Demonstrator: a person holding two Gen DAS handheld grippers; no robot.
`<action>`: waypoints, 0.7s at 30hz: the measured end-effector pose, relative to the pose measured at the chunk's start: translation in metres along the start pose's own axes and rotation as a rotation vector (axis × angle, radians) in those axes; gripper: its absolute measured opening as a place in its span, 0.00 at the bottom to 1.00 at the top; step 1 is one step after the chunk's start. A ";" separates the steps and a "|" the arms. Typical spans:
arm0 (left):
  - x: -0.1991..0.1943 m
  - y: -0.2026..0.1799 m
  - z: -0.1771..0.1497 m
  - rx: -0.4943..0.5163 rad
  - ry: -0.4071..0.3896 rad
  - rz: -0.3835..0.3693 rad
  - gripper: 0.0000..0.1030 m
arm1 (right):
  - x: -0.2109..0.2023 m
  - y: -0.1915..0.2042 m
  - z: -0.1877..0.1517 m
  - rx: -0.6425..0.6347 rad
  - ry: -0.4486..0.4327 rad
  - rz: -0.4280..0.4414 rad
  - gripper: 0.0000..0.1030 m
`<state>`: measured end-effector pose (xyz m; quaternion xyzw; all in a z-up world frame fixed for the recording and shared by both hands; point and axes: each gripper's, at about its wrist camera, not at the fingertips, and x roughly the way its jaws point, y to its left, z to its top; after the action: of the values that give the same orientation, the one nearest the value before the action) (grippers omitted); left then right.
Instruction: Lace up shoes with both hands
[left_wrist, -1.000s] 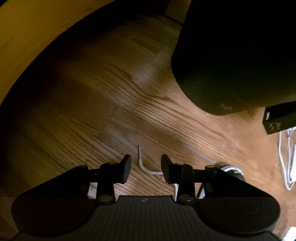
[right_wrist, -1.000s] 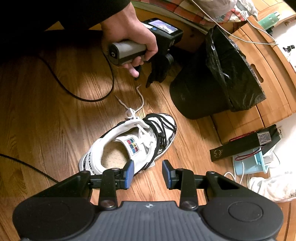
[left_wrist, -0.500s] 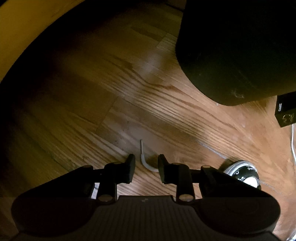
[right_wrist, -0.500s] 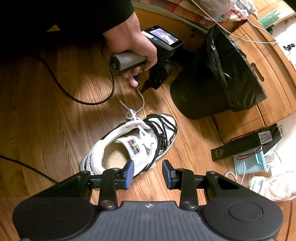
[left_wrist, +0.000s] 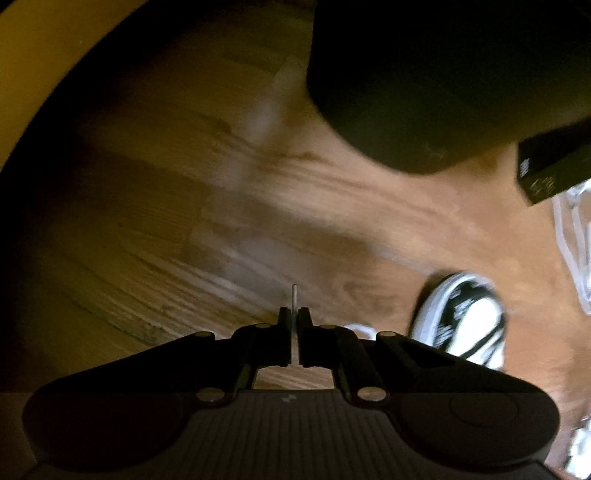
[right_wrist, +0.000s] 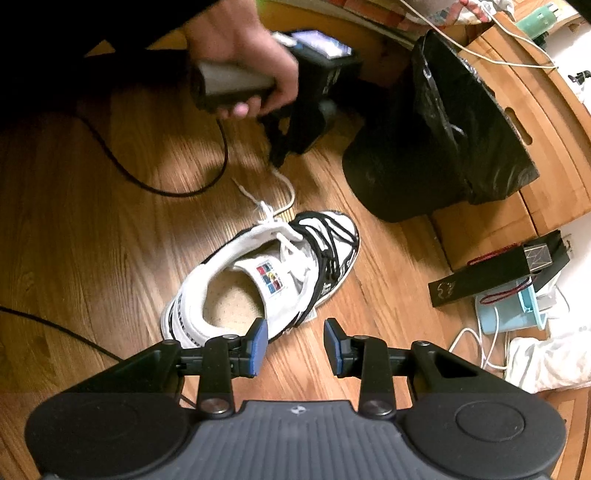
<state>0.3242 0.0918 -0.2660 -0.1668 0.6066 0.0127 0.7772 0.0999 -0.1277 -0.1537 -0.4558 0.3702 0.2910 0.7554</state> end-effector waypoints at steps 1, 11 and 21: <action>-0.006 0.000 0.002 0.005 -0.014 -0.019 0.04 | 0.001 0.001 -0.001 -0.004 0.003 0.000 0.36; -0.067 -0.076 -0.028 0.646 -0.195 0.041 0.04 | 0.002 -0.002 -0.003 0.009 -0.004 0.007 0.36; -0.104 -0.130 -0.128 1.358 -0.333 0.168 0.04 | 0.002 -0.026 -0.009 0.135 0.005 -0.033 0.36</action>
<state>0.2053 -0.0470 -0.1628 0.4069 0.3640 -0.2836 0.7883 0.1180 -0.1464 -0.1458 -0.4107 0.3831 0.2518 0.7881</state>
